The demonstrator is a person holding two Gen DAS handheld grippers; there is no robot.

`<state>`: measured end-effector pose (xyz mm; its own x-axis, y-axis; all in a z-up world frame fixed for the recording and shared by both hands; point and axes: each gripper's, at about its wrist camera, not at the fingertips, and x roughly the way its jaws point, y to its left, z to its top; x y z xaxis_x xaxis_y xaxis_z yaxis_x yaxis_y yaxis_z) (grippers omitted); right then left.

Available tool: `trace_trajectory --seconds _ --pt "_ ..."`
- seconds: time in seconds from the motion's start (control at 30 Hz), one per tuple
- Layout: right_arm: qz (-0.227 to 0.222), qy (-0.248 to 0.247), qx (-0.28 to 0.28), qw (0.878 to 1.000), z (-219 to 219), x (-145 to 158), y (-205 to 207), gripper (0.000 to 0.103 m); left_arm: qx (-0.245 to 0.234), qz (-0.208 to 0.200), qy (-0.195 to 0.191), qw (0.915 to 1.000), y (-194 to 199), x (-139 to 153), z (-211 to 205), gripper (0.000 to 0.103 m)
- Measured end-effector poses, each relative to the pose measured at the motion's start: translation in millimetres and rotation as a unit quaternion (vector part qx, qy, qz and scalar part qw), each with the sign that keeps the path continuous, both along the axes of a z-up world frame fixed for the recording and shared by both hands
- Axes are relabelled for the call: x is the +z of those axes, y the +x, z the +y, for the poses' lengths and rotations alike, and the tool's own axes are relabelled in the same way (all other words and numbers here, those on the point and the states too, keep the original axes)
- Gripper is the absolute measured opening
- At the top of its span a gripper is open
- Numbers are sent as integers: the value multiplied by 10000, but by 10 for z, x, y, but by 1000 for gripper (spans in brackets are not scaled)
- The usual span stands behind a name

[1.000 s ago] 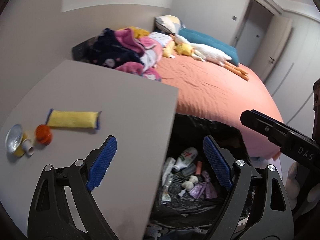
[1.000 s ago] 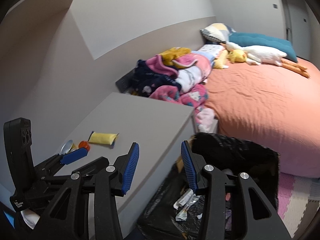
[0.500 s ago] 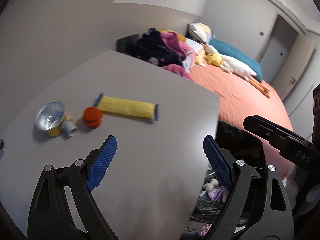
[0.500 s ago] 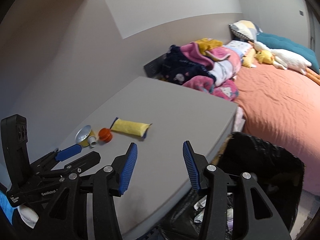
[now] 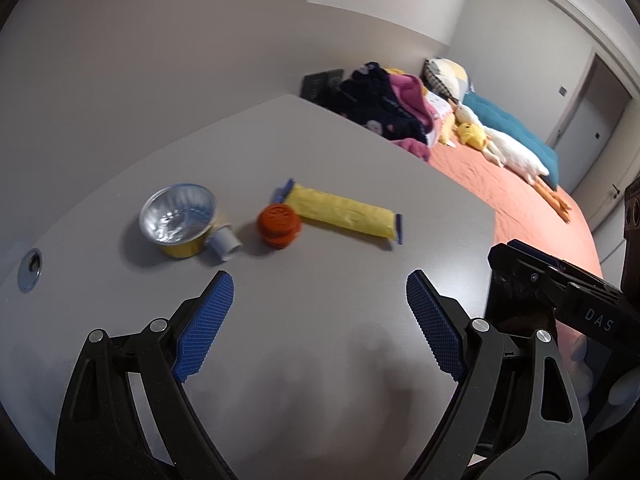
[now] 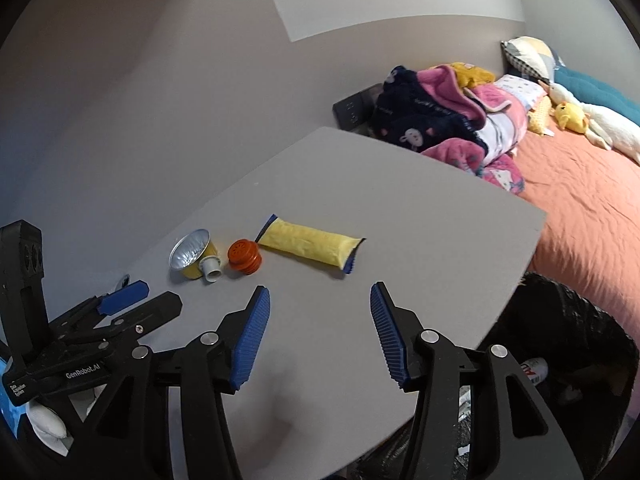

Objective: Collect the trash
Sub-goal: 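Move both open tools back over the table trash, then grasp the foil cup with the left tool while the right tool grasps the yellow packet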

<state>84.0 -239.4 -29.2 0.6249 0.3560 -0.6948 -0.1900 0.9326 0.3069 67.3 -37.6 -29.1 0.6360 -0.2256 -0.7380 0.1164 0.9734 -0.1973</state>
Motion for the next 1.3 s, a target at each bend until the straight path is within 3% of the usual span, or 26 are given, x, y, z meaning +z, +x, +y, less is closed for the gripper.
trace_trajectory --seconds 1.3 --pt "560 -1016 689 9909 759 -635 1227 54 1090 503 -144 9927 834 -578 1121 85"
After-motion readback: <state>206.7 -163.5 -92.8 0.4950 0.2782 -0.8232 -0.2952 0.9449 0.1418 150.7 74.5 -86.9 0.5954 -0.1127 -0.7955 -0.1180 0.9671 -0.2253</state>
